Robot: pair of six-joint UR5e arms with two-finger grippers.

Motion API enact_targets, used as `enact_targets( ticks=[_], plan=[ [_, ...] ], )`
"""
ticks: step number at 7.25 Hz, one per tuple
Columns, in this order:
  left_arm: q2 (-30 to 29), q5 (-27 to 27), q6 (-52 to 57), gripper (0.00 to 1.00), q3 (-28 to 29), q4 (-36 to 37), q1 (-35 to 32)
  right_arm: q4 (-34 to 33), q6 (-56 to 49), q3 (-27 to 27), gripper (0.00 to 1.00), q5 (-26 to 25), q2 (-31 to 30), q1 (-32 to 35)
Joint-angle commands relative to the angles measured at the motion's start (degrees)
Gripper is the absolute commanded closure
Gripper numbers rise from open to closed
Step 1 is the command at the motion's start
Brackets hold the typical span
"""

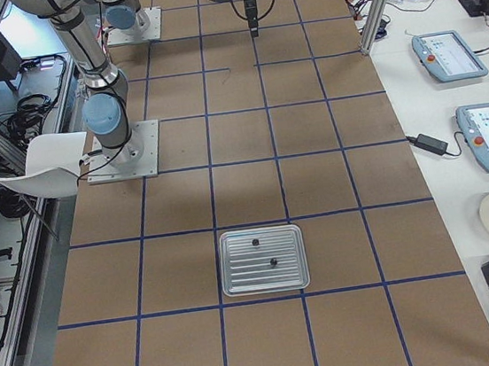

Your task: Place bearing gear from tray to pile

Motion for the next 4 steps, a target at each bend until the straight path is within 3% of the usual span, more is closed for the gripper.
enact_targets(
  ticks=[1,4],
  plan=[
    [0.0,0.0,-0.4,0.00,-0.5,0.4,0.0,-0.5,-9.4,-0.3,0.00,-2.8,0.2,-2.6],
    [0.0,-0.1,-0.3,0.00,-0.5,0.6,0.0,-0.1,-32.5,0.1,0.00,-4.6,0.4,-18.8]
  ],
)
